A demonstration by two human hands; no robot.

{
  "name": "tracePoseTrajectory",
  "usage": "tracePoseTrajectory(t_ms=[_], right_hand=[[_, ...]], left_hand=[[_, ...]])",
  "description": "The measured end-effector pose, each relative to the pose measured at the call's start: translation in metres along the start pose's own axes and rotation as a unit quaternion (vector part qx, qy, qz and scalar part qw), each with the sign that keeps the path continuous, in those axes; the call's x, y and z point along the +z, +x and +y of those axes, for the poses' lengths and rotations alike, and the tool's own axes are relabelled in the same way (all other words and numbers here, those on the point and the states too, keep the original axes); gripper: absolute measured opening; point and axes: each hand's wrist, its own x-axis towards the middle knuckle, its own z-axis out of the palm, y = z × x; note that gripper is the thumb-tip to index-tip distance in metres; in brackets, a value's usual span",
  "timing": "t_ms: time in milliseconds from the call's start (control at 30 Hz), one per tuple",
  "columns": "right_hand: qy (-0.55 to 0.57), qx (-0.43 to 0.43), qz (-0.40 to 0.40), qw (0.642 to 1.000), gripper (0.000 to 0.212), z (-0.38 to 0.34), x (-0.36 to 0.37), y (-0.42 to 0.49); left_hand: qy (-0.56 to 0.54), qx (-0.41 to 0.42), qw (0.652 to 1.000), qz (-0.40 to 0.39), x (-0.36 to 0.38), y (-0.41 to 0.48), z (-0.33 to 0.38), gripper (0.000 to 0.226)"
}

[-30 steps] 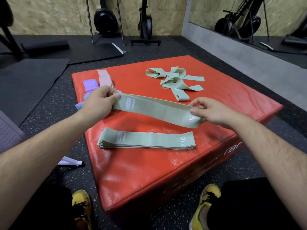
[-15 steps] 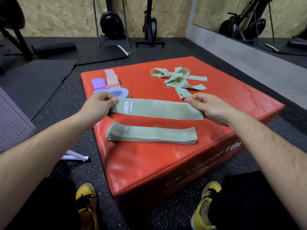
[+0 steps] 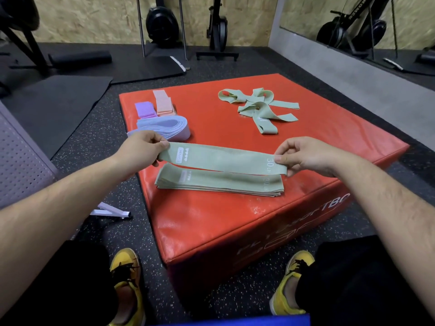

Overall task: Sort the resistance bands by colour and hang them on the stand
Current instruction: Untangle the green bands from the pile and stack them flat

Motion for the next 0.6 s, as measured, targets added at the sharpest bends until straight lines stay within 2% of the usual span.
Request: tracePoseTrajectory(t_ms=[133, 300, 533, 600], right_hand=[[-0.068, 0.006, 0.014, 0.998, 0.020, 0.004, 0.006, 0.003], [-0.199, -0.006, 0.021, 0.980, 0.013, 0.011, 0.014, 0.007], [-0.342, -0.033, 0.024, 0.939, 0.008, 0.019, 0.029, 0.013], [-0.377, -0.036, 0.026, 0.925, 0.013, 0.018, 0.031, 0.014]], left_hand=[[0.080, 0.017, 0.997, -0.009, 0.005, -0.006, -0.003, 0.011], [0.182, 0.053, 0.982, -0.027, 0.011, -0.007, -0.007, 0.007], [0.300, 0.143, 0.942, -0.049, 0.020, -0.001, -0.033, 0.012], [0.354, 0.175, 0.918, -0.023, 0.024, -0.003, -0.034, 0.019]])
